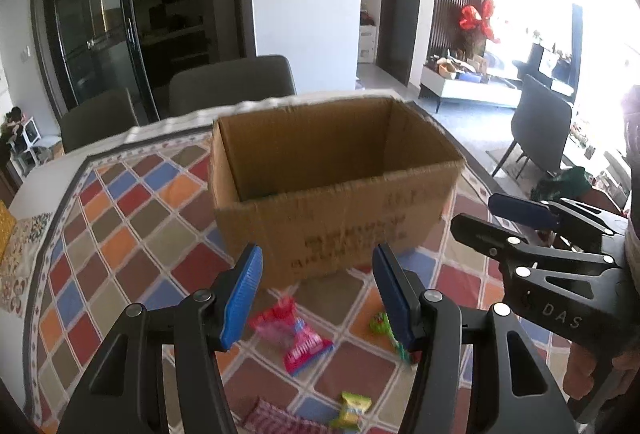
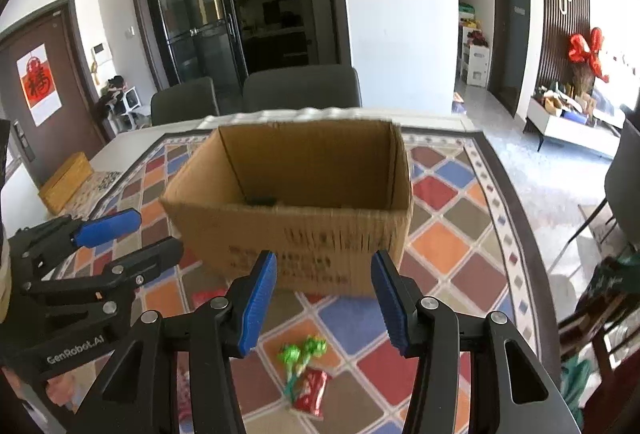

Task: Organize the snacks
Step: 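Move both open tools back to the remaining snacks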

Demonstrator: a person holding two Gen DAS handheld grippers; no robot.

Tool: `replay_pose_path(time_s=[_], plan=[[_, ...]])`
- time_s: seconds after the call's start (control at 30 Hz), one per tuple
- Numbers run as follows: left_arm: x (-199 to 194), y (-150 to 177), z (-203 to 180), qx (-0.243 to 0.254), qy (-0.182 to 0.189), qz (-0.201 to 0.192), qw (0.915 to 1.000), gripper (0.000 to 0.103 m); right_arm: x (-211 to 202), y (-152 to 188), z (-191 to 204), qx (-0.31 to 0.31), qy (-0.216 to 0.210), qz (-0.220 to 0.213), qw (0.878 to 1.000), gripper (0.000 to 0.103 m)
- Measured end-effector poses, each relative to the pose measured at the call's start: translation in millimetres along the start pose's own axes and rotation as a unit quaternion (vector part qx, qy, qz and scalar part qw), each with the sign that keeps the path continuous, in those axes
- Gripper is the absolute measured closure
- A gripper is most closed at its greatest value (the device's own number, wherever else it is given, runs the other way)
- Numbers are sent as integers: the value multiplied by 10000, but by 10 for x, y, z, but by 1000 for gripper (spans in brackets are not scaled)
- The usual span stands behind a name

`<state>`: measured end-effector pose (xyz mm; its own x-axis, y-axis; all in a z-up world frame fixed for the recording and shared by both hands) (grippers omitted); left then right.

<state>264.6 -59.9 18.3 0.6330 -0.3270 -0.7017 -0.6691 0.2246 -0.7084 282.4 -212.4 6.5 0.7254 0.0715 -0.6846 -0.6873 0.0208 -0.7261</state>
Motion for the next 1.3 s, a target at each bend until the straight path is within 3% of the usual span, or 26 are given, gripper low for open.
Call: replay_pose_path(time_s=[0.4,0.77,1.3], plan=[[-53,610,-123,-44,-75,335,9994,47,-9,600,65,13,-75,422,9991,52],[74,1140,-191,-236,97,960,9951,47,61,1056,140,83,-232,923,9954,53],[426,1493,-182,-321,154,1611,9863,47,371,1405,92,287,-157,1488,9883,53]])
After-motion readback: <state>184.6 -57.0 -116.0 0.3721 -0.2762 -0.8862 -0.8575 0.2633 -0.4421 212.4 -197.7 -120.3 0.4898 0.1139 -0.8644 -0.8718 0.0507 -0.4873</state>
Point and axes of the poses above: each gripper's, at about its wrist camera, not at the fingertips, and x roughly the way its jaws point, z to its left, y to its underside, the point moved 3 cm from there along x, roughly the way its jaws point, and after that the axes turned 5 degrees about y, right-handed, at the moved point
